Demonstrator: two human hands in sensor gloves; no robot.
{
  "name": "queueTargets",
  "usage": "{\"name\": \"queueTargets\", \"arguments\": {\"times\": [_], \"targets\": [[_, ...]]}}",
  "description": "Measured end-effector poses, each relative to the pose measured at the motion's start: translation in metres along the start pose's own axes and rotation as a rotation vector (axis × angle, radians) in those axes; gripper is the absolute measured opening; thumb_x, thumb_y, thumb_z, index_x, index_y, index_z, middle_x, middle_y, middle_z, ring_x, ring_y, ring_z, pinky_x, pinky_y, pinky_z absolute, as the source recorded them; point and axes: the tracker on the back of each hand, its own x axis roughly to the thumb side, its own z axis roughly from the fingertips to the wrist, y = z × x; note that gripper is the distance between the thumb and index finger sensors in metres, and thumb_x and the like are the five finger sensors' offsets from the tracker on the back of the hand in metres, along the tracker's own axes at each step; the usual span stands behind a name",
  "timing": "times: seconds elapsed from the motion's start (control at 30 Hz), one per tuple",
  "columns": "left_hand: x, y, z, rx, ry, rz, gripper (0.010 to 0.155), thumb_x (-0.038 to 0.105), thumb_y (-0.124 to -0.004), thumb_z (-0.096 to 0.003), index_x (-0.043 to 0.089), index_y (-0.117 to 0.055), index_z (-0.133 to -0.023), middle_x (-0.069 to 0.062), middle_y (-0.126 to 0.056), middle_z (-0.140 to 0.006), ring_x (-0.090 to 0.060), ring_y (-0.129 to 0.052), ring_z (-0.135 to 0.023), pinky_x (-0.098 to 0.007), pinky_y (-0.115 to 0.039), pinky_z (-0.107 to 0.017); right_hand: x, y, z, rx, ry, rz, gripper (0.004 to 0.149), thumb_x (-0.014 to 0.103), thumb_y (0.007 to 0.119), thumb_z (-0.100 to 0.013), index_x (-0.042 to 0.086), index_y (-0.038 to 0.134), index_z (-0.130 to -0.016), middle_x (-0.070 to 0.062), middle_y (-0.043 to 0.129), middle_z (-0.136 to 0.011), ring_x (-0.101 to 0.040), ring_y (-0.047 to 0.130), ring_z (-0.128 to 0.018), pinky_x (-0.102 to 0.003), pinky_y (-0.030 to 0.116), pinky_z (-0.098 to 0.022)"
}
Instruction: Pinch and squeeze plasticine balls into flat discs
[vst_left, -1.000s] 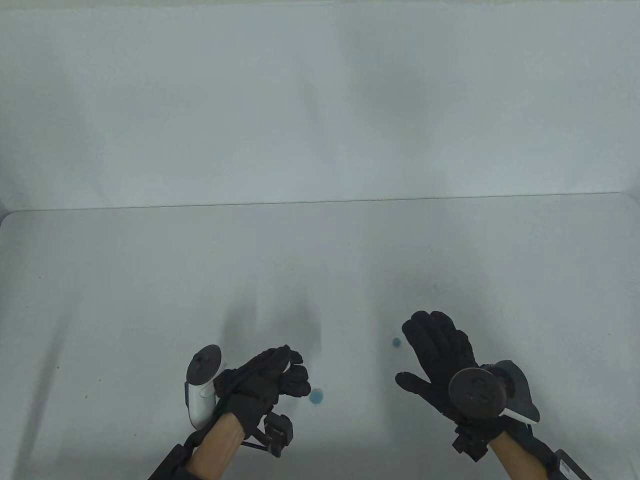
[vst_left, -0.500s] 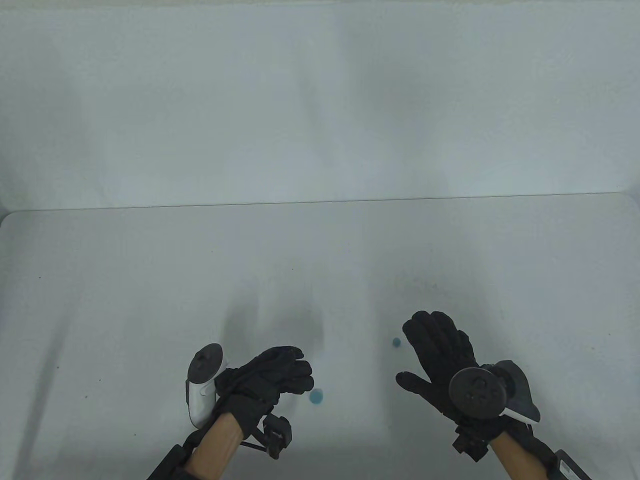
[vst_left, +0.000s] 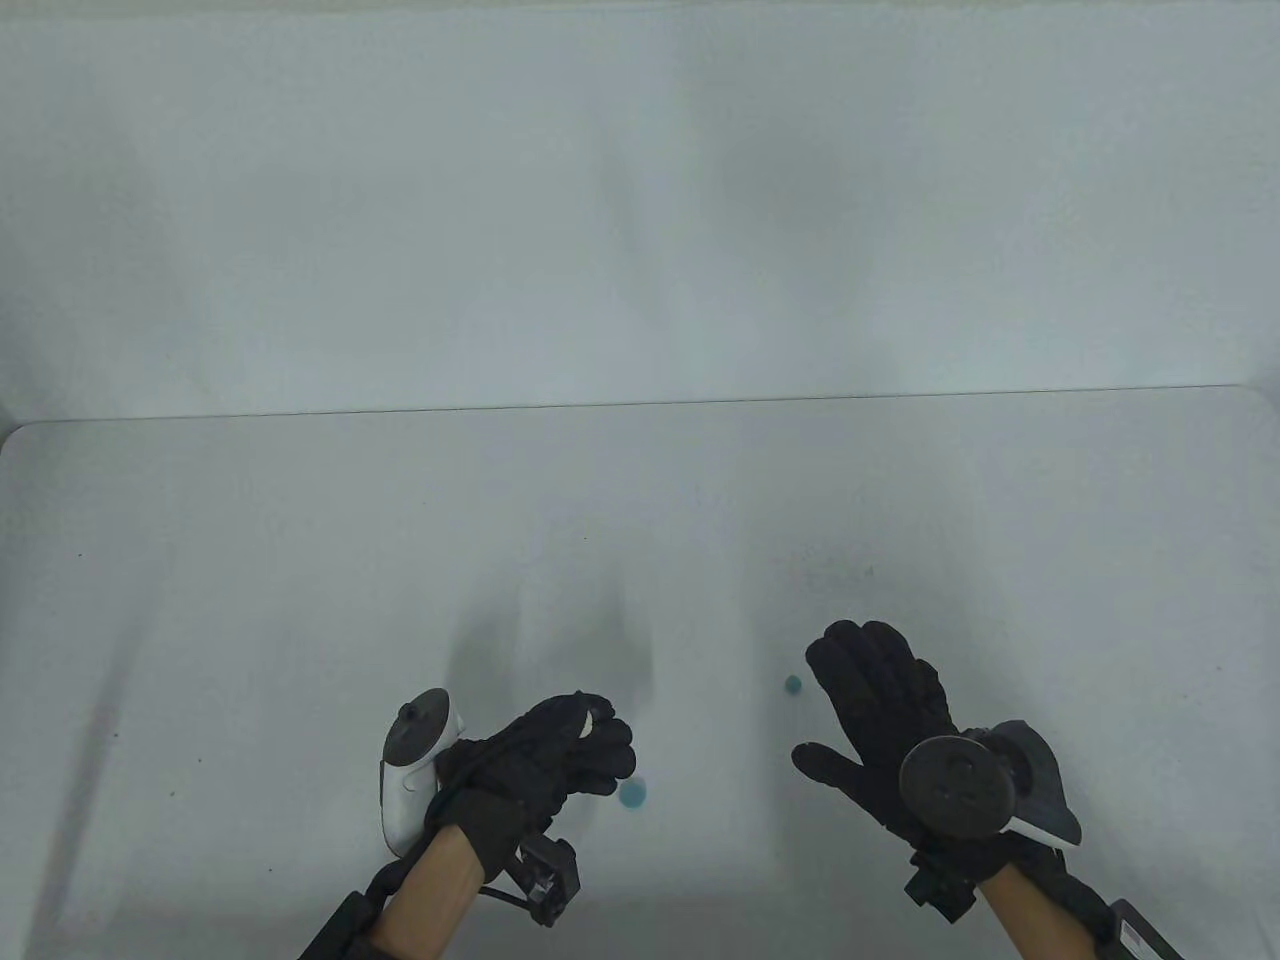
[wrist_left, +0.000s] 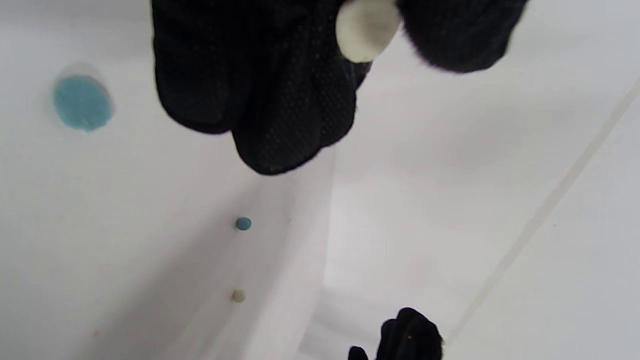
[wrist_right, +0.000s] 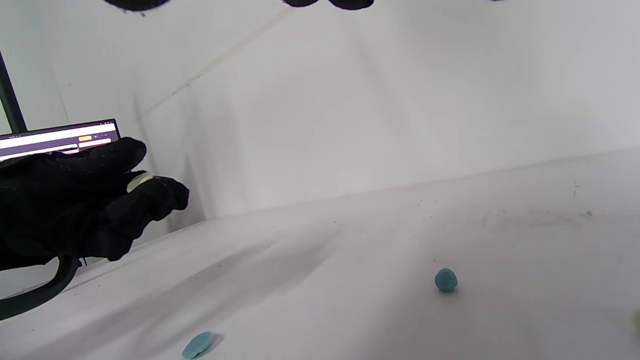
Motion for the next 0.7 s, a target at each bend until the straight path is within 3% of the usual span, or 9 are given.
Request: {"name": "queueTargets", "arguments": {"times": [0.13,0.37,0.43,0.53,0.6,0.7], "targets": [[0.003,0.0,0.001,0.02,-0.01,-0.04,0.046,0.033,-0.077,-0.0512,0.006,-0.08,-0.088,-0.009,-0.099,-0.07,-0.019,-0.112,-0.051,-0.038,-0.093,-0.048,0.0,-0.001,0.0,-0.004,-0.002,-0.002,0.081,0.065,0.051,-0.056,0.013,0.033,-0.116,-0.018,0.032,-0.123,-0.052,0.035,-0.11,-0.074,0.045,-0.07],[0.007,0.0,0.003,0.07,-0.025,-0.094,0.044,0.038,-0.083,-0.0463,0.007,-0.089,-0.077,-0.003,-0.105,-0.054,-0.01,-0.115,-0.033,-0.03,-0.098,-0.038,0.0,0.0,0.0,0.0,-0.002,0.0,0.081,0.065,0.051,-0.056,0.013,0.033,-0.116,-0.018,0.032,-0.123,-0.053,0.034,-0.11,-0.074,0.045,-0.07],[0.004,0.001,0.003,0.073,0.013,-0.062,0.044,0.035,-0.08,-0.0483,0.005,-0.085,-0.08,-0.004,-0.102,-0.059,-0.012,-0.113,-0.038,-0.033,-0.096,-0.042,0.0,0.0,0.0,-0.003,-0.002,0.001,0.081,0.065,0.051,-0.056,0.013,0.033,-0.116,-0.018,0.032,-0.123,-0.053,0.034,-0.11,-0.074,0.045,-0.07],[-0.001,0.001,0.003,0.065,0.045,-0.011,0.049,0.032,-0.072,-0.0539,0.003,-0.069,-0.093,-0.012,-0.087,-0.077,-0.022,-0.101,-0.057,-0.044,-0.083,-0.054,0.0,0.0,0.0,-0.003,-0.002,-0.003,0.081,0.065,0.051,-0.056,0.014,0.033,-0.116,-0.018,0.032,-0.123,-0.052,0.034,-0.11,-0.074,0.045,-0.07],[-0.003,-0.001,0.001,-0.011,0.024,0.022,0.07,0.044,-0.067,-0.0548,-0.004,-0.052,-0.103,-0.02,-0.074,-0.091,-0.031,-0.091,-0.072,-0.05,-0.074,-0.061,0.0,0.0,0.0,0.0,-0.001,-0.001,0.081,0.065,0.051,-0.056,0.013,0.033,-0.116,-0.018,0.032,-0.123,-0.053,0.034,-0.11,-0.074,0.045,-0.07],[-0.005,-0.002,0.0,-0.042,0.019,0.089,0.079,0.055,-0.063,-0.0533,-0.005,-0.054,-0.104,-0.023,-0.075,-0.093,-0.037,-0.091,-0.075,-0.053,-0.073,-0.062,0.0,0.0,0.0,-0.006,-0.002,-0.003,0.081,0.065,0.051,-0.056,0.013,0.033,-0.116,-0.018,0.032,-0.123,-0.052,0.034,-0.11,-0.074,0.045,-0.07]]}}
